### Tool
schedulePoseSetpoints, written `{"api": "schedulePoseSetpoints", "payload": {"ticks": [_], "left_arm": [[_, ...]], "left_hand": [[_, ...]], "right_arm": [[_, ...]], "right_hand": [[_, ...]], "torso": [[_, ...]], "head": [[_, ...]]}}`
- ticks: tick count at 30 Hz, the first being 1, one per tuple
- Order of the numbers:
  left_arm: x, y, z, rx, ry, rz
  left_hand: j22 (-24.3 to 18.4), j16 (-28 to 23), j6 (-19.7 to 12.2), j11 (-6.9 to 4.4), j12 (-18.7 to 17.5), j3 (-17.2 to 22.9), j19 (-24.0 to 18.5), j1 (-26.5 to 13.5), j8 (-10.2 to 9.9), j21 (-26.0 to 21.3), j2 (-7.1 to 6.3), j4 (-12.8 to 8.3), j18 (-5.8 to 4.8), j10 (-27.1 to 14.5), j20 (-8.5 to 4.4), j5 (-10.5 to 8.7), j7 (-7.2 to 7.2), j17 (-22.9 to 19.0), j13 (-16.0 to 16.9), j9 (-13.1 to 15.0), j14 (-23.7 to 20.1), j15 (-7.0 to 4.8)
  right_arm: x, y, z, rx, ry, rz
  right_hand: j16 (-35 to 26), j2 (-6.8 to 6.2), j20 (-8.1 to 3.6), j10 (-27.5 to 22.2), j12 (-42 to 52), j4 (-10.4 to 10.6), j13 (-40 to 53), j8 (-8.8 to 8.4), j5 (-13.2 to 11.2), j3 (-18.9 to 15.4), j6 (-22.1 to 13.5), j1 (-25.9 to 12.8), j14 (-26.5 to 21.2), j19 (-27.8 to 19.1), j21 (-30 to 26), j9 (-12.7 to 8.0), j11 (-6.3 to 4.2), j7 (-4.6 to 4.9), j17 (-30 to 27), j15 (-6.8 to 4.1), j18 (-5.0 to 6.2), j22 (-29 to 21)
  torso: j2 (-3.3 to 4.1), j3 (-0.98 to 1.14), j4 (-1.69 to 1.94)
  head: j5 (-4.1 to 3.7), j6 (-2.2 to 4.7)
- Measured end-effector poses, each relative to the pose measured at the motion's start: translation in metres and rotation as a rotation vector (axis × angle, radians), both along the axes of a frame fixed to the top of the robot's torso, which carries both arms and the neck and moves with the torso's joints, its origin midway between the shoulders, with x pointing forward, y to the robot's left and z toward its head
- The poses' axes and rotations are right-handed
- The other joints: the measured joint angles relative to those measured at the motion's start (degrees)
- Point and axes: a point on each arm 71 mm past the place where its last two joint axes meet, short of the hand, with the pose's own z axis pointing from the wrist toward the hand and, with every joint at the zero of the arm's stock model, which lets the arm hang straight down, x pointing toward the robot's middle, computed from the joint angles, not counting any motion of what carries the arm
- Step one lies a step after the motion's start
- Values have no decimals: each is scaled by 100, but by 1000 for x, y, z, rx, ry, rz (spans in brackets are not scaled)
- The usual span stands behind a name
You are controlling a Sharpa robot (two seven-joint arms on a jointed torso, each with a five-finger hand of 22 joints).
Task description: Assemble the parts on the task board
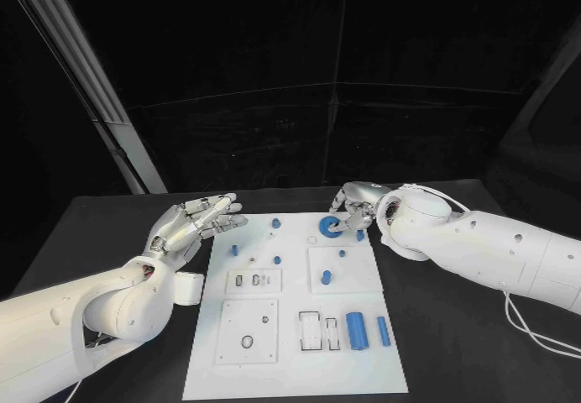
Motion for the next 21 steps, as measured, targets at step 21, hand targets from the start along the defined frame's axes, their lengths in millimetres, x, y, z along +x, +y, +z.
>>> {"api": "schedulePoseSetpoints", "payload": {"ticks": [21], "left_arm": [[1,1,-1,3,2,4]], "left_hand": [[0,1,0,20,0,-16,0,0,0,0,0,-16,0,-21,0,0,0,-6,0,0,-20,20]], "right_arm": [[2,5,-4,-69,2,25]], "right_hand": [[45,199,-40,132,277,-169,27,138,-27,106,291,261,0,40,44,6,-50,-52,-1,-1,1,-1]], "torso": [[-4,5,2]], "head": [[12,-75]]}}
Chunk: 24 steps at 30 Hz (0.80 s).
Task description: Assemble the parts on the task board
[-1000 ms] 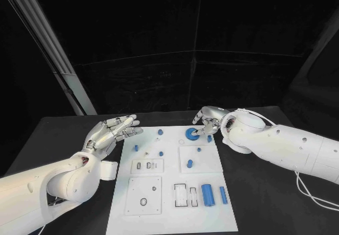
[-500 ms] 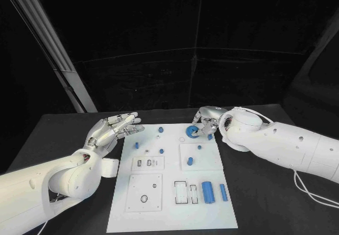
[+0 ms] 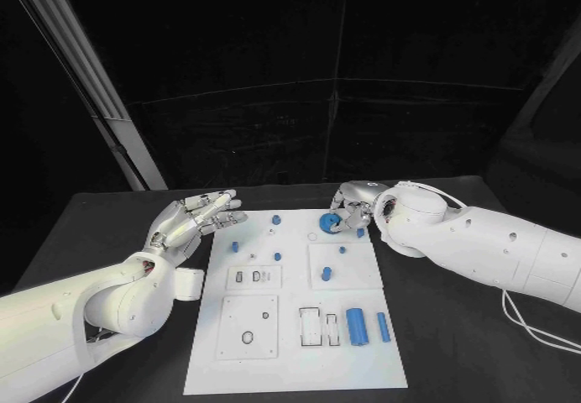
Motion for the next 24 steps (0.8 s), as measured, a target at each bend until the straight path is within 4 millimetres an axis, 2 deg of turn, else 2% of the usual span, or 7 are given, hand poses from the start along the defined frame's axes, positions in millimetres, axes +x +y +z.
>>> {"api": "schedulePoseSetpoints", "payload": {"ticks": [4,10,13,16,18,24], "left_arm": [[0,0,0,0,0,0],[0,0,0,1,1,0],[0,0,0,1,2,0],[0,0,0,1,2,-1],[0,0,0,1,3,-2],[0,0,0,1,5,-3]], "left_hand": [[0,0,0,0,0,0,0,0,0,0,0,0,0,0,0,0,0,0,0,0,0,0],[1,0,0,0,0,0,0,0,0,0,0,0,0,0,0,0,0,0,0,0,0,0],[1,0,0,0,0,0,0,0,0,0,0,0,0,0,0,0,0,0,0,0,0,0],[1,1,0,0,0,0,0,0,0,0,0,0,0,0,0,0,0,1,0,0,0,0],[1,1,0,0,0,0,0,0,0,0,0,0,0,0,0,0,0,1,0,0,0,0],[-6,-28,-21,0,0,0,0,0,0,0,0,0,0,0,0,0,-21,1,0,0,0,0]], "right_arm": [[0,2,1,-4,-8,6],[-1,5,0,-9,-23,16],[-2,7,0,-11,-31,21],[-4,9,0,-12,-43,28],[-5,11,0,-10,-50,33],[-13,23,7,19,-96,66]], "right_hand": [[4,146,-20,16,57,-158,3,89,-203,157,194,146,0,21,0,12,-16,-19,0,0,0,0],[4,178,-63,20,216,-236,2,115,-417,289,332,179,-22,63,41,7,-21,-62,0,-22,1,0],[29,185,-62,21,319,-235,2,116,-434,317,367,185,-10,62,55,1,-21,-70,0,-35,1,0],[53,182,-62,41,506,-255,2,115,-301,357,442,184,-20,62,108,-11,-42,-78,-1,-64,-7,-1],[53,170,-74,39,527,-261,2,117,-206,415,443,172,-20,74,113,-11,-43,-79,-1,-64,-91,-1],[53,111,-82,19,560,-273,2,122,118,562,455,109,-20,82,132,-41,-64,-70,-1,-64,-90,-1]], "torso": [[0,0,-2],[-2,-1,-2],[-3,-2,-2],[-5,-2,-2],[-5,-3,-2],[-4,-3,-1]], "head": [[-5,-4],[-6,-5],[-7,-5],[-7,-6],[-7,3],[5,12]]}}
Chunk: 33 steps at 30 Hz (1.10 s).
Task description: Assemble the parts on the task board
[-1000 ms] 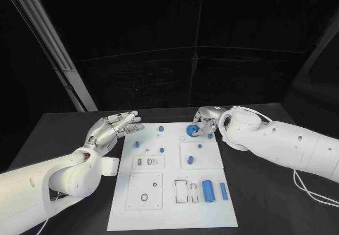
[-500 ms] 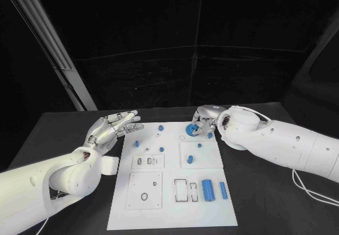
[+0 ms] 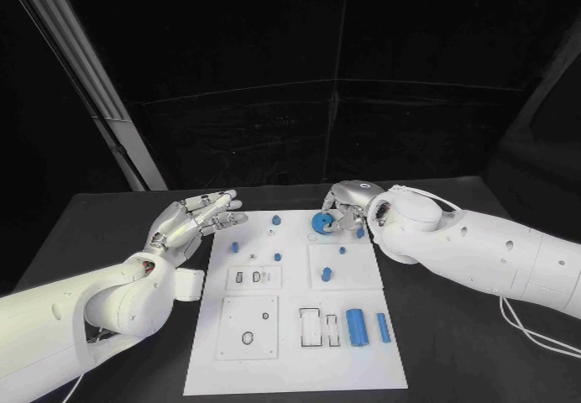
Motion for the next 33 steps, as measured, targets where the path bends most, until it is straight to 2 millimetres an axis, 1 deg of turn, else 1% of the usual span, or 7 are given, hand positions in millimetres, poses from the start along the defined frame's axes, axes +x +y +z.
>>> {"api": "schedulePoseSetpoints", "payload": {"ticks": [1,5,9,13,19,27,33], "left_arm": [[0,0,0,0,0,0],[0,0,0,0,1,0],[0,0,0,0,1,-1],[0,0,0,-1,2,-3],[0,-1,0,-2,2,-4],[0,-1,0,-2,3,-6],[0,-1,0,-2,3,-7]], "left_hand": [[0,0,0,0,0,0,0,0,0,0,0,0,0,0,0,0,0,0,0,0,0,0],[0,0,0,0,0,0,0,0,0,0,0,0,0,0,0,0,0,0,0,0,0,0],[0,0,0,0,0,0,0,0,0,0,0,0,0,0,0,0,0,0,0,0,0,0],[1,0,0,0,0,0,0,0,0,0,0,0,0,0,0,0,0,0,0,0,0,0],[1,0,0,0,0,0,0,-9,0,0,9,0,0,0,0,0,0,0,0,0,0,0],[1,0,0,0,0,16,0,-22,0,0,22,-15,1,0,0,0,0,-5,0,0,0,0],[1,0,0,0,0,16,0,-22,0,0,22,-15,0,0,0,0,0,-5,0,0,0,0]], "right_arm": [[-2,3,2,8,-10,8],[-8,16,8,40,-49,38],[-11,36,11,66,-75,67],[-12,55,11,78,-88,92],[-10,76,5,77,-90,108],[-8,94,-7,56,-74,120],[-5,100,-12,43,-65,123]], "right_hand": [[0,-25,0,0,0,-1,0,-5,37,9,6,-26,0,0,2,0,0,5,0,0,0,0],[0,-12,0,0,22,7,0,-49,142,54,18,-102,0,0,2,0,0,9,0,0,0,0],[0,-12,0,0,22,7,0,-64,144,54,19,-117,0,0,23,0,0,9,-1,0,0,0],[0,-19,0,21,22,11,0,-82,176,98,19,-125,12,0,23,0,-20,9,-1,-12,1,0],[0,-19,0,21,22,12,-1,-105,178,99,19,-124,21,0,23,0,-20,9,-1,-20,1,-1],[-1,-34,0,21,21,11,-1,-87,198,99,18,-139,21,-1,23,1,-20,8,-1,-20,1,-1],[-1,-34,1,21,21,-4,-1,-85,198,114,15,-140,21,-1,23,1,-20,5,-1,-20,1,-1]], "torso": [[-1,0,1],[-1,1,4],[-1,1,8],[-1,-1,12],[2,-2,15],[6,-1,15],[5,4,13]], "head": [[3,0],[18,2],[54,5],[67,-5],[91,-19],[122,-41],[143,-55]]}}
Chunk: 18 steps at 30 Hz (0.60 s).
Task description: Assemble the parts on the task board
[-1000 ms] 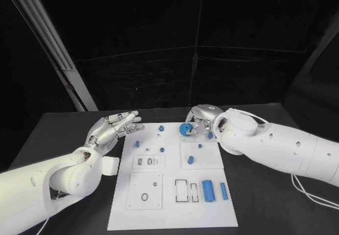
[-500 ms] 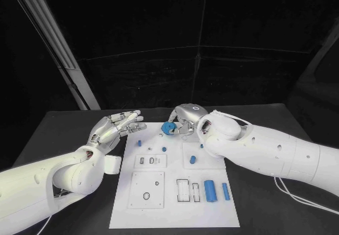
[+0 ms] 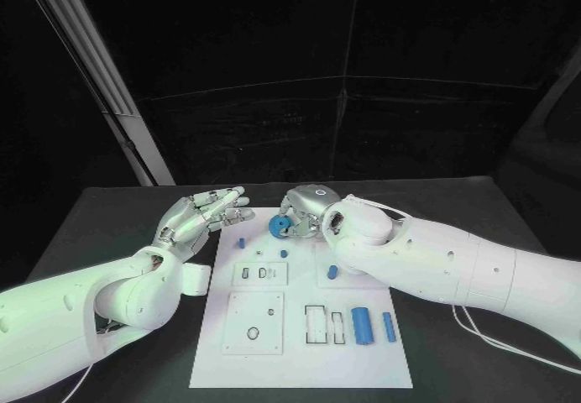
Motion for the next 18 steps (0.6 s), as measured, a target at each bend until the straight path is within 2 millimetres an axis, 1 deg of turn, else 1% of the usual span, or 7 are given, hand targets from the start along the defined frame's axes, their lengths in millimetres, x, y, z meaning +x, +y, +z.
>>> {"api": "schedulePoseSetpoints", "payload": {"ticks": [4,9,11,13,15,16,18], "left_arm": [[0,0,0,0,0,0],[0,0,0,0,0,-1],[0,0,0,0,1,-1],[0,0,0,0,1,-1],[0,0,0,0,1,-1],[0,0,0,0,1,-1],[0,0,0,0,1,-1]], "left_hand": [[0,0,0,0,0,0,0,0,0,0,0,0,0,0,0,0,0,0,0,0,0,0],[0,0,0,0,0,0,0,0,0,0,0,0,0,0,0,0,0,0,0,0,0,0],[0,0,0,0,0,0,0,0,0,0,0,0,0,0,0,0,0,0,0,0,0,0],[0,0,0,0,0,0,0,0,0,0,0,0,0,0,0,0,0,1,0,0,0,0],[1,0,0,0,0,0,0,0,0,0,0,0,0,0,0,0,0,1,0,0,0,0],[0,0,0,0,0,0,0,0,0,0,0,0,0,0,0,0,0,0,0,0,0,0],[0,0,0,0,0,0,0,0,0,0,0,0,0,0,0,0,0,1,0,0,0,0]], "right_arm": [[1,3,-1,-5,1,3],[1,7,-2,-10,1,8],[2,7,-2,-13,1,7],[2,7,-3,-16,1,6],[3,7,-3,-19,2,5],[3,8,-3,-19,3,6],[3,8,-3,-22,4,6]], "right_hand": [[0,-21,0,0,0,15,0,0,0,16,-1,-53,0,0,0,1,0,-1,0,0,0,0],[0,-1,0,0,0,15,0,-12,-9,17,-2,-75,0,0,0,1,0,-2,0,0,0,0],[0,6,0,0,-42,15,0,-67,-104,17,-2,-99,0,0,0,1,0,-3,0,0,0,0],[0,-30,0,0,-45,15,0,-131,-243,18,5,-217,0,0,0,11,0,-9,0,0,0,0],[0,-36,0,-12,-85,52,0,-219,-411,-1,-142,-346,-2,0,0,41,16,26,0,2,0,0],[0,-56,13,-9,-87,95,0,-272,-478,-29,-233,-402,-23,13,0,37,55,51,-1,23,0,0],[0,-123,45,0,-126,149,0,-359,-533,-91,-343,-470,-11,17,0,10,65,82,0,54,1,0]], "torso": [[-1,3,-4],[-1,5,-10],[-1,5,-11],[-3,5,-11],[-3,5,-11],[-3,5,-13],[-3,5,-14]], "head": [[10,-6],[20,-6],[20,-9],[17,-14],[16,-14],[16,-17],[16,-19]]}}
